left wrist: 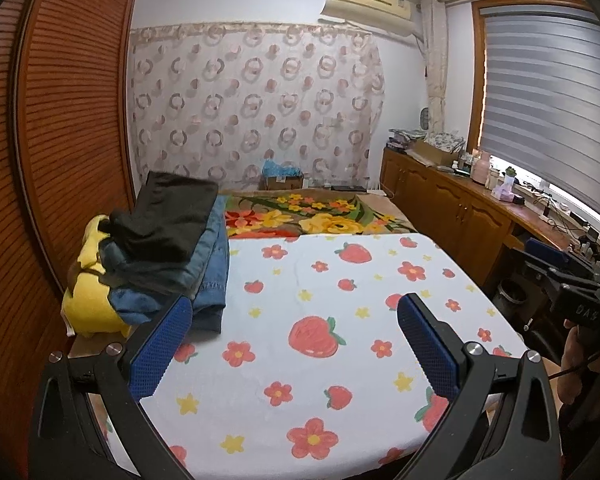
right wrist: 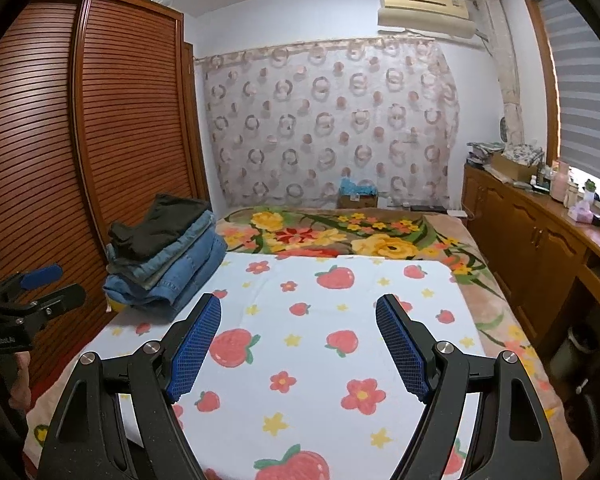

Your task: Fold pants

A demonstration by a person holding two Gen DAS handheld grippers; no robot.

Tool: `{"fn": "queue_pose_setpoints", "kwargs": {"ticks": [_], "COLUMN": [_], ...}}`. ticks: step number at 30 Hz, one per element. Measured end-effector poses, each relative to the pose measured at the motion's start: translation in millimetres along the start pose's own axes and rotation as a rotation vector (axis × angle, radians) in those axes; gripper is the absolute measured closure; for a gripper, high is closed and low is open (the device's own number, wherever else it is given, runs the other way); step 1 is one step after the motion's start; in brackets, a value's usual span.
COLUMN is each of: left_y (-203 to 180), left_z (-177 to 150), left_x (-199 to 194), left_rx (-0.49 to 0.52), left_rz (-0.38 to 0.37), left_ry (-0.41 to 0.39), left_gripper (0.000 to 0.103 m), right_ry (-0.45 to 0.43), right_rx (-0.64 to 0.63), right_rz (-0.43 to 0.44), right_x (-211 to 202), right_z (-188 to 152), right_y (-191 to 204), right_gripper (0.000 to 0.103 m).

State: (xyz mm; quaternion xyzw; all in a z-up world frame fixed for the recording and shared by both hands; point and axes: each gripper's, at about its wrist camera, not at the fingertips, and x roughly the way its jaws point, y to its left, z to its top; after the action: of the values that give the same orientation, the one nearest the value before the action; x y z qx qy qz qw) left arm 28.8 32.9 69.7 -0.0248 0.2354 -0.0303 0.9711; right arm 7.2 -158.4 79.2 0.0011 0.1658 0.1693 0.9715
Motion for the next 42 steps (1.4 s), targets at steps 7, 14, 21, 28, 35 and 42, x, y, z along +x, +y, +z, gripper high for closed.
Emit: {"fn": "queue_pose_setpoints", "kwargs": {"ticks": [7,14,21,28,35,42], "left_y": [-7,-9,-10,-9,-8,-7], "left_z": [11,11,10,10,10,10], "left_x": [-19,-25,-27,-26,-30,-30], "left_rx": [0.014,0.021,0.021,0.021,0.019,0.018], "left_rz": [0.007,0.017,0.017,0.018,0.021,0.019], "left_ry": [-0.055,-0.071,-0.071,-0.070,-0.069,-0.069], "left_gripper": [0.000,0.000,0.000,0.000,0.000,0.000], "right_ry": [-0.042,-0.075,-0.074,-0.073,-0.071,-0.072], "right_rx": [0.005,0.009,0.004,0.006,0.005,0.005], "right_rz": [-0.013,-0.022,-0.024,-0.023,-0.026,-0.026], "right_x": [-15,-24,-20,-20,-20,-20], "right_z": [0,-8,-15,-14,-13,-12], "right_y": [2,0,0,-1,-4,-5], "right_gripper": [0.021,0.021,0.021,0.021,0.021,0.021]}}
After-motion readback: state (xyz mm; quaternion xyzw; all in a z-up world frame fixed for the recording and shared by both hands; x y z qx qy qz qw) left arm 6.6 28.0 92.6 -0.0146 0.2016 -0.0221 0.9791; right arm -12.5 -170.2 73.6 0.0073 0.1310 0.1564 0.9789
